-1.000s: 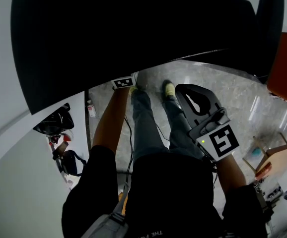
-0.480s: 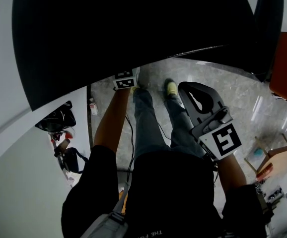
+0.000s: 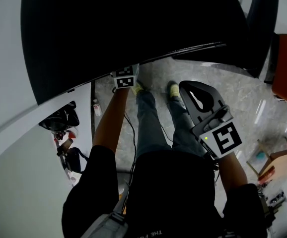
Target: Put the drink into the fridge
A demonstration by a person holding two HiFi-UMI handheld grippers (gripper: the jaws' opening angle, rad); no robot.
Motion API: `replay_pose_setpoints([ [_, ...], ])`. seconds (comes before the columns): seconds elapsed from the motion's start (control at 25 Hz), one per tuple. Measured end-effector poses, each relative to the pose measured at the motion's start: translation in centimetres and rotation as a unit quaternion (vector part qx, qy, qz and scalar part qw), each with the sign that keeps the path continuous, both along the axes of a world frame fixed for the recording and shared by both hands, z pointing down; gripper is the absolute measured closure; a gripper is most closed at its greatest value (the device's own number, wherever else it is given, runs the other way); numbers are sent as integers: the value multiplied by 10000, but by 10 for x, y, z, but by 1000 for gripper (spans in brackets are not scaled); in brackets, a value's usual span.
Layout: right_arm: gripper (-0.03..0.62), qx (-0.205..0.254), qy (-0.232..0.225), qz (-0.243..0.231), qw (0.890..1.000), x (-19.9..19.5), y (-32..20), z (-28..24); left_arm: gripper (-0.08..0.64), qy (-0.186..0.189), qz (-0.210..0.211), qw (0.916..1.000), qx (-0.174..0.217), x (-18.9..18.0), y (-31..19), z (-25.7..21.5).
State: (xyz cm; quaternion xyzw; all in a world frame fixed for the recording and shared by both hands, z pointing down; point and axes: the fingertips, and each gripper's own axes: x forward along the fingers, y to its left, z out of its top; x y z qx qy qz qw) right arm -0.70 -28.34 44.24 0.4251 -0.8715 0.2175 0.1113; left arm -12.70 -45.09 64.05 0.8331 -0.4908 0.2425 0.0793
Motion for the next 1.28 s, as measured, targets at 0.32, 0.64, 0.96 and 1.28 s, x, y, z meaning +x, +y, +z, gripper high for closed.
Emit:
replay_pose_setpoints([
  [0.32, 578, 0, 54, 22, 10000, 14, 5, -6, 173, 305, -257, 9989, -245, 1, 15, -7],
  [0.64, 578, 149, 122, -87, 9998, 39, 12, -30, 163, 441, -412, 9979, -247, -10, 40, -27],
  [0.96, 578, 535, 193, 89, 9983, 68, 24, -60, 163, 353, -410, 9982, -243, -7, 76, -53],
  [1.28, 578, 846, 152, 240, 9960, 93, 37, -91, 164, 819, -176, 9965, -10, 20, 136, -122],
])
